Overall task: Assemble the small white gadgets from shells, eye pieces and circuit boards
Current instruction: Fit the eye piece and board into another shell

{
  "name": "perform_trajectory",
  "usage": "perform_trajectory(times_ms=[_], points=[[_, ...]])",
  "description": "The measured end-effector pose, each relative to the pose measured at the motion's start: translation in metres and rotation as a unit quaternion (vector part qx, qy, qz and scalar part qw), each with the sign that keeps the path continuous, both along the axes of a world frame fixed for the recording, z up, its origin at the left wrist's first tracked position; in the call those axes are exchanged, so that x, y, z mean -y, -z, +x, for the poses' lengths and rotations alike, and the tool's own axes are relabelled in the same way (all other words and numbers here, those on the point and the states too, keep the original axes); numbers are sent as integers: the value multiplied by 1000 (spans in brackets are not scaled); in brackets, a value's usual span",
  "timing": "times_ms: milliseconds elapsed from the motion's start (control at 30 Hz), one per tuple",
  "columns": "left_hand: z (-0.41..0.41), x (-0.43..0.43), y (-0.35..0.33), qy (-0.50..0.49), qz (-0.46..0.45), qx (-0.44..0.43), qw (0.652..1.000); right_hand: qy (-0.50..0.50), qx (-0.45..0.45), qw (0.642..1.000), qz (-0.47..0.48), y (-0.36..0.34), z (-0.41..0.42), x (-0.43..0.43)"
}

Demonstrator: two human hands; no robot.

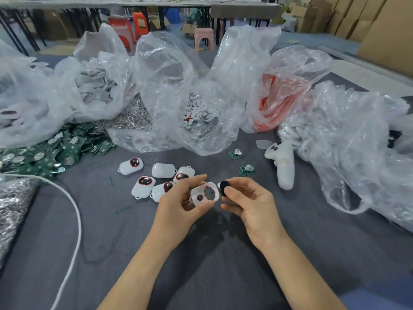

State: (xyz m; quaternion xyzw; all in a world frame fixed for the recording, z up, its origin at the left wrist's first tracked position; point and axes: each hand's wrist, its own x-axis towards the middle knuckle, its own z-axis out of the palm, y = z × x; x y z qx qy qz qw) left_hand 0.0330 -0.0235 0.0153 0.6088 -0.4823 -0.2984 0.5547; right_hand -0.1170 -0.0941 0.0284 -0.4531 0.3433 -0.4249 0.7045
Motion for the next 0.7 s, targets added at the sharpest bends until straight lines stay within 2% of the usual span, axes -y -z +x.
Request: perform_trajectory(times_ms=[200, 467, 700], points=[[-3, -2, -3, 9, 3, 81, 997, -1, -65, 997, -52, 0, 4, -6], [-7, -4, -9, 38, -13, 25, 999, 22, -54, 998, -23, -2, 7, -7], [-8, -4, -8, 42, -7, 28, 999, -30, -68, 996, -41, 1, 7, -6]])
